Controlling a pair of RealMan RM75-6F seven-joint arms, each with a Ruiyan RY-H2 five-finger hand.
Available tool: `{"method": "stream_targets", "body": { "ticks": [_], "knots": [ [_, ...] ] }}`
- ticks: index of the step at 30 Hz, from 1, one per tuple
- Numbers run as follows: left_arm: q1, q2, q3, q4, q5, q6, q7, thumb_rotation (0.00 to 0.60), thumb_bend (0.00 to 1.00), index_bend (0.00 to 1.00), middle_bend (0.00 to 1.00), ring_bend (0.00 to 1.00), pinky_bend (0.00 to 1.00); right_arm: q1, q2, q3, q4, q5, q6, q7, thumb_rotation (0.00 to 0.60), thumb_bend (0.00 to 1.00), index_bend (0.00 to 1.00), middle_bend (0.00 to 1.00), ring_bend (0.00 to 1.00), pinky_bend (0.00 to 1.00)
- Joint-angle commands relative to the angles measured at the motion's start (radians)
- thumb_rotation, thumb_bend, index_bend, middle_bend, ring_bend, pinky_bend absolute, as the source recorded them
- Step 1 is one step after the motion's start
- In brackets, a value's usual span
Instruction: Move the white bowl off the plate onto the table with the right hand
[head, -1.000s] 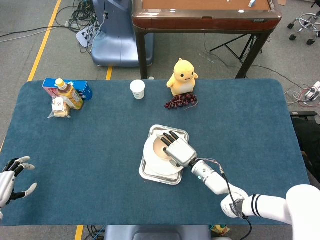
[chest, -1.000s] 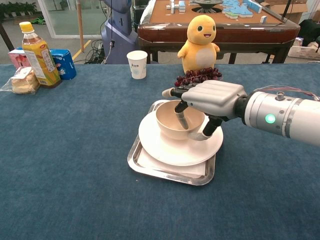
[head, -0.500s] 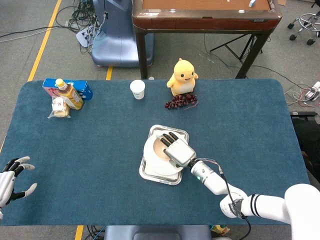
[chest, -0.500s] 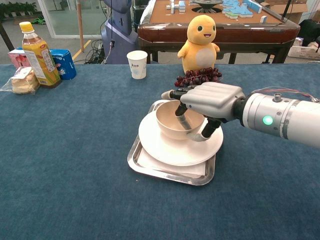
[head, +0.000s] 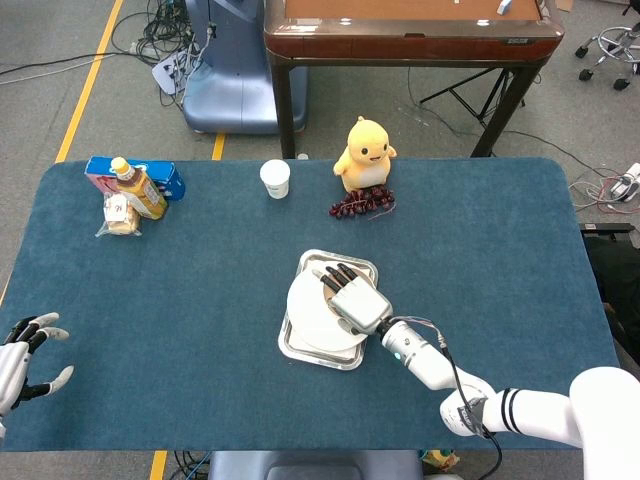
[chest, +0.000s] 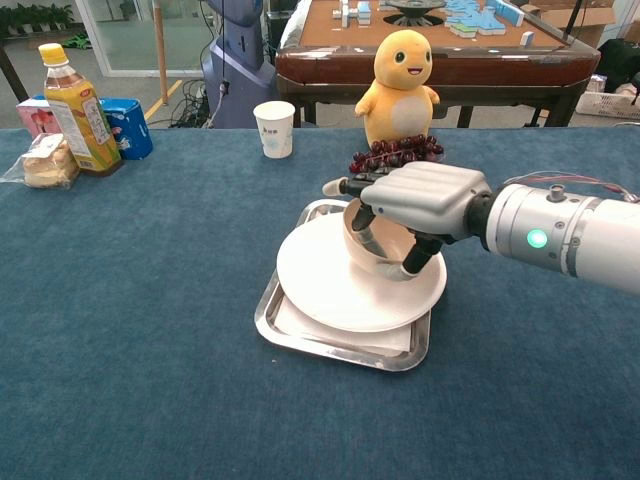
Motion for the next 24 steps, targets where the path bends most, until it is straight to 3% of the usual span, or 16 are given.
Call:
{"method": "stream_targets", "body": {
  "ticks": [1, 15, 24],
  "knots": [
    [0.000, 0.000, 0.000, 0.000, 0.000, 0.000, 0.000, 0.600, 0.25, 0.35, 0.18, 0.10, 0.36, 0.001, 0.005, 0.002, -0.007, 0.000, 0.004, -0.002, 0.600, 0.47, 0.64, 0.02, 0.00, 0.06],
    [-0.001, -0.002, 0.000, 0.001, -0.005, -0.003, 0.009, 0.600, 0.25, 0.35, 0.18, 0.10, 0.36, 0.000, 0.080, 0.014, -0.096, 0.024, 0.032, -0.041, 0.600, 0.47, 0.66, 0.02, 0.00, 0.06],
    [-0.002, -0.005, 0.000, -0.002, -0.006, -0.005, 0.019, 0.600, 0.25, 0.35, 0.18, 0.10, 0.36, -0.013, 0.180, 0.010, -0.216, 0.119, 0.046, -0.114, 0.600, 0.47, 0.68, 0.02, 0.00, 0.06]
  ]
}}
